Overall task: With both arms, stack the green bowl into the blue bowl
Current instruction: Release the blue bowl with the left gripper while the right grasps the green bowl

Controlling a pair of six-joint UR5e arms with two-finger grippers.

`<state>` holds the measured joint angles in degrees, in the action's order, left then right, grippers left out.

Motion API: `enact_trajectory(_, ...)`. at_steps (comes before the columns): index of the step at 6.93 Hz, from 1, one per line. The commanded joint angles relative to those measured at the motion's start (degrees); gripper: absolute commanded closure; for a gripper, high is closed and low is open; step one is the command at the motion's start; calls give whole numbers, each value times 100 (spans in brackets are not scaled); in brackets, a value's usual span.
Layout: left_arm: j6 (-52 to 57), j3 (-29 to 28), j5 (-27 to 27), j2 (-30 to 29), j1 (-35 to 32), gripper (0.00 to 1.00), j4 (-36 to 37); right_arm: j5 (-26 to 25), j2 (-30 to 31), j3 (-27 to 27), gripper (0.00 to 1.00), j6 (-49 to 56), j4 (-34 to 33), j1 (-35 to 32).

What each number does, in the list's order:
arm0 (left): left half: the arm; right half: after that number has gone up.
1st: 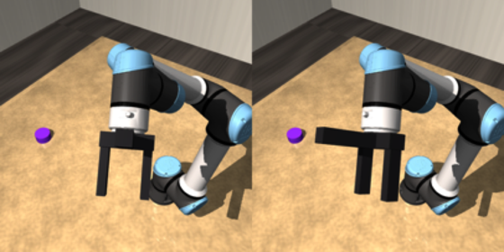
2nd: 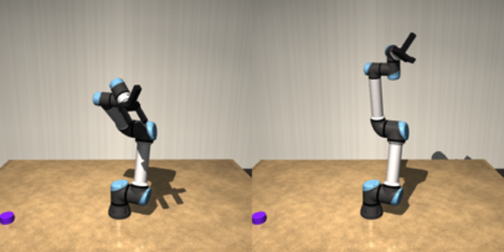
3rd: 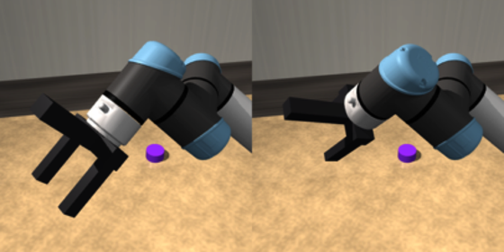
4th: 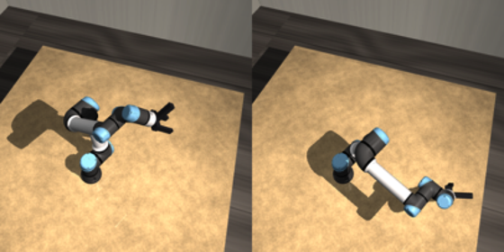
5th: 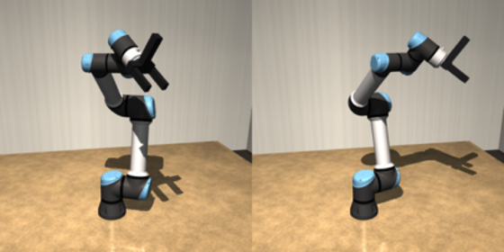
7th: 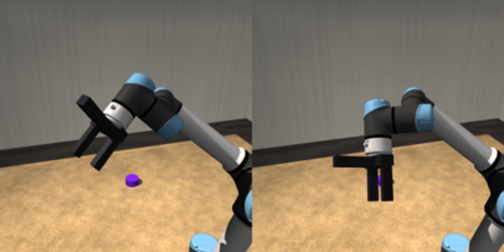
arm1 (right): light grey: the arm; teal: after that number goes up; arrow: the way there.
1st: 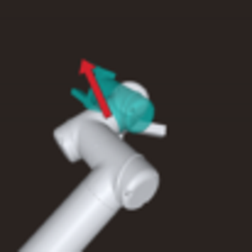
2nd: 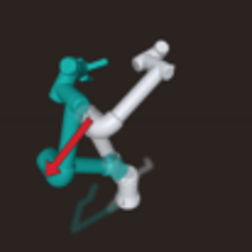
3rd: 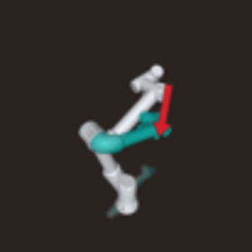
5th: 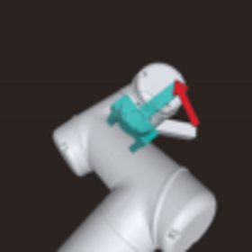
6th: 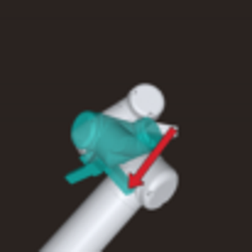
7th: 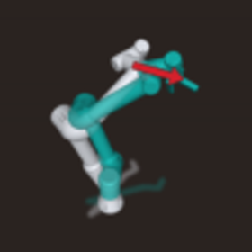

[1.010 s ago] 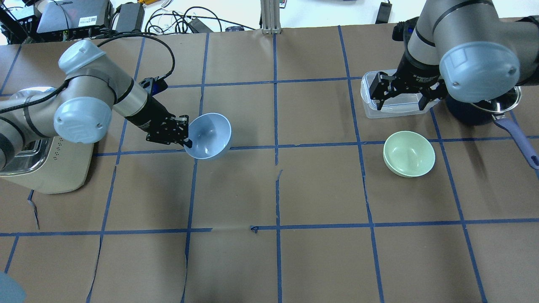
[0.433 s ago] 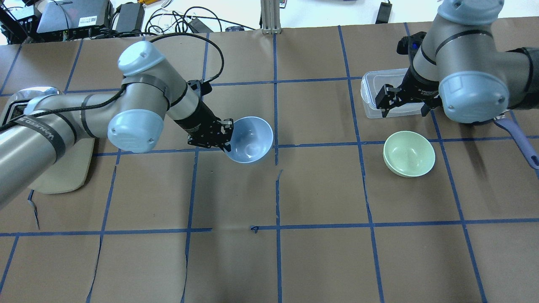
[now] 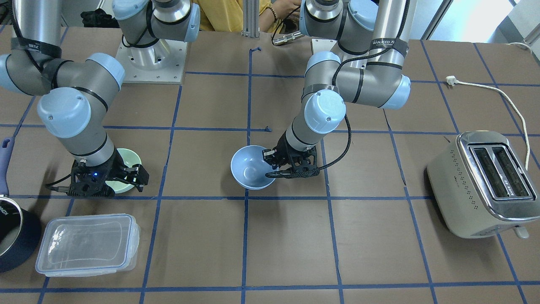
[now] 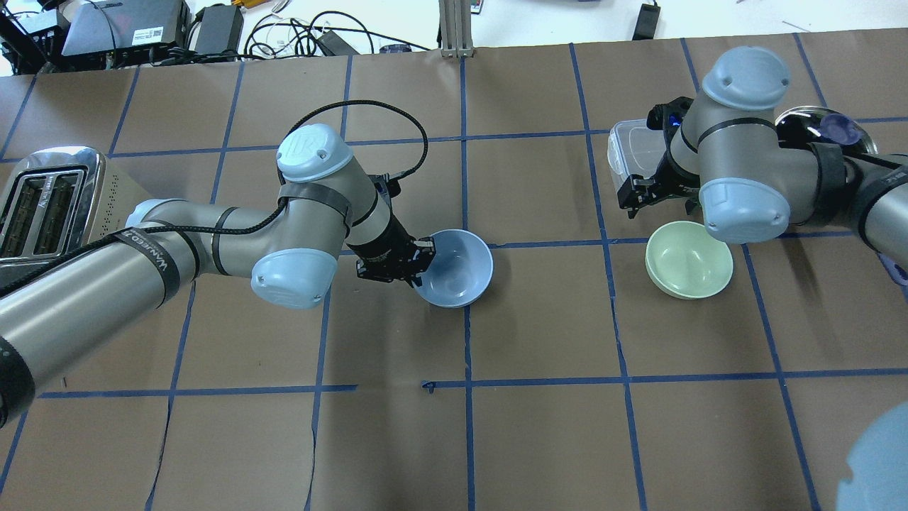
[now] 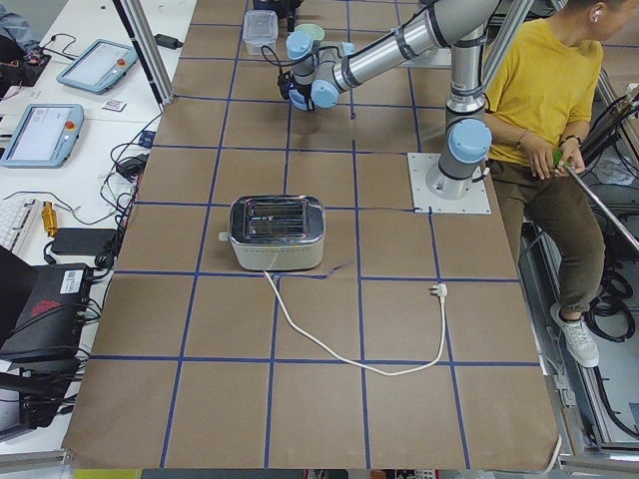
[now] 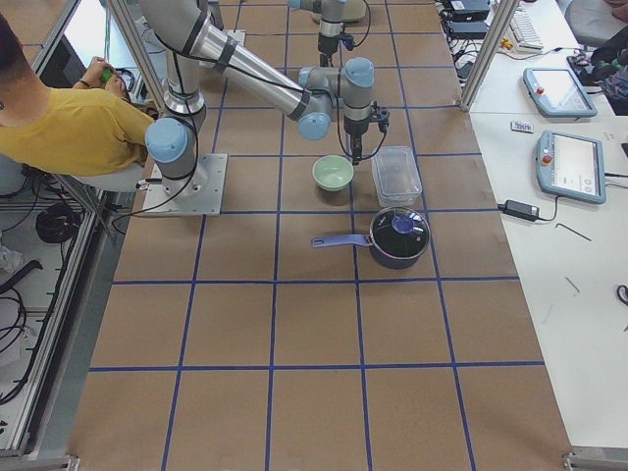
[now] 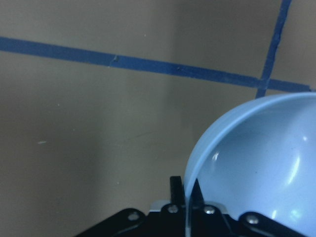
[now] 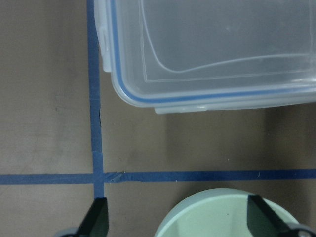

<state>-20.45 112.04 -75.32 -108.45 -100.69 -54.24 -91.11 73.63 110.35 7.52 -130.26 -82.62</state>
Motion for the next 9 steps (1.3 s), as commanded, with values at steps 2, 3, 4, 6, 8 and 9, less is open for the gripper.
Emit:
enact_trajectory(2,-240,-16,26,-106,-82,100,160,14,-165,303,0,-22,-210,1)
enact_trajectory(3,-493,-7,261,-106,-91,56,168,-3,-165,312,0,-83,-176,1)
enact_trajectory(4,-695,-24,316,-106,-91,35,229,-3,-165,329,1,-84,-175,1)
enact_trajectory(6,-724,-557,439,130,13,11,-14,-91,-174,330,74,-84,-140,9)
enact_trajectory(8,639,-1164,-75,455,512,6,-1257,-91,-156,321,100,-84,-62,9)
enact_trajectory(9,1691,-1489,-645,692,855,7,-1977,-91,-113,295,100,-84,-26,9)
